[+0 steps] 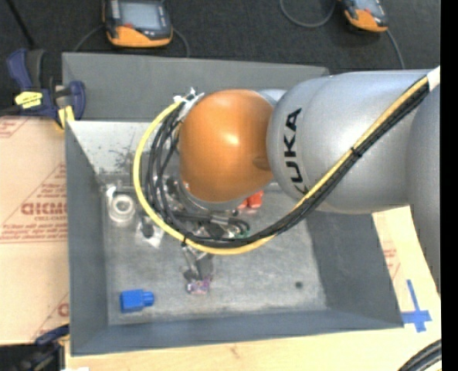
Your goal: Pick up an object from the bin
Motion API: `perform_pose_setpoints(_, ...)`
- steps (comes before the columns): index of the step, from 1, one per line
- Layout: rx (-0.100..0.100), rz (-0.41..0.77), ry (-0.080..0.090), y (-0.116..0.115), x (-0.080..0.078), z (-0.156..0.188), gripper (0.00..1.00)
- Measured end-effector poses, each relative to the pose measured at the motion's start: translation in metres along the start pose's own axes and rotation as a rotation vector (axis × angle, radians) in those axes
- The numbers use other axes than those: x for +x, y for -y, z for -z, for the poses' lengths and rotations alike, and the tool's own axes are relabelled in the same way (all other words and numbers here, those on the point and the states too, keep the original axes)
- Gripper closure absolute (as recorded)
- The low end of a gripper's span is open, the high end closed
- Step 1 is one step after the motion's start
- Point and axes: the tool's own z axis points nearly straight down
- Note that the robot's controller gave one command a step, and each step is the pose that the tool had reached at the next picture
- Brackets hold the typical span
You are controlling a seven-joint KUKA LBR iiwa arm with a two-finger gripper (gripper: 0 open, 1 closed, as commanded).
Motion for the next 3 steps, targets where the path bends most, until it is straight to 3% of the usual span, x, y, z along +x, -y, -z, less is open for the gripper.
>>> perform_pose_setpoints(1, -0.003, 0.224, -0.005, -0.030, 0.031, -0.112, 0.00)
perform_pose_setpoints(2, 0.005, 0.270, 0.006, -0.047, 0.017, -0.126, 0.00)
perform_pose_setpoints(3, -0.001, 0.266, 0.000, -0.049, 0.020, -0.128, 1.00)
